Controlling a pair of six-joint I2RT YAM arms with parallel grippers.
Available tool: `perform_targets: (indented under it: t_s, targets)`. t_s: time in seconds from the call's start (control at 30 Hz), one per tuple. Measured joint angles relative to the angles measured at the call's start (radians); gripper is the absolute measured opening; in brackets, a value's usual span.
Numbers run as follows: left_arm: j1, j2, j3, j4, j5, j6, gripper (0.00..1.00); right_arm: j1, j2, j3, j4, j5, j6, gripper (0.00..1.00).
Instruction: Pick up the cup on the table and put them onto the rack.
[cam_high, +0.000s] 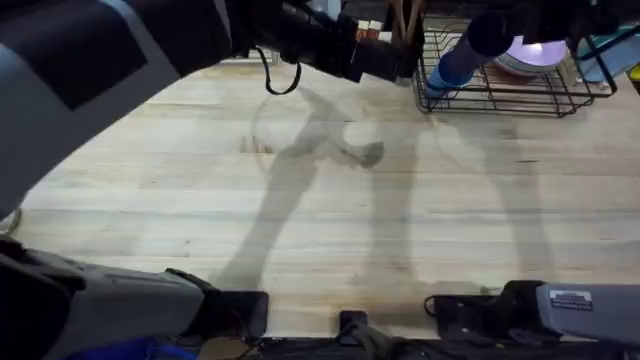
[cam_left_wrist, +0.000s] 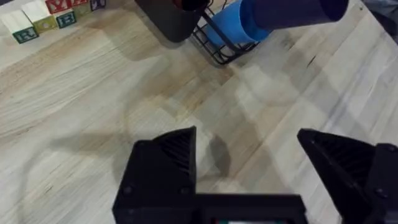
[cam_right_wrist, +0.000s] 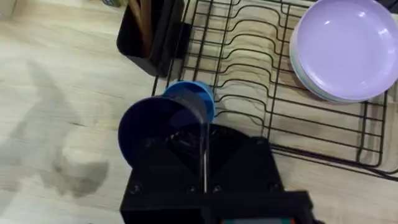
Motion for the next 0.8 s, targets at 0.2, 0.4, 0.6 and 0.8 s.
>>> perform_targets:
  t_s: [0.2,0.4,0.6,0.8]
  targets:
    - [0.0,0.0,0.0,0.0,0.0,0.0,0.993,0.0,0.019,0.0,0.019,0.0,0.0,0.03]
    - [0.0,0.0,0.0,0.0,0.0,0.0,0.993,0.0,0.047,0.0,0.019,0.0,0.0,0.03]
    - [0.0,0.0,0.0,0.0,0.0,0.0,0.993,0.0,0.102,0.0,0.02,0.0,0.0,0.03]
    - [0.0,0.0,0.0,0.0,0.0,0.0,0.993,0.0,0.173,0.0,0.062,0.0,0.0,0.03]
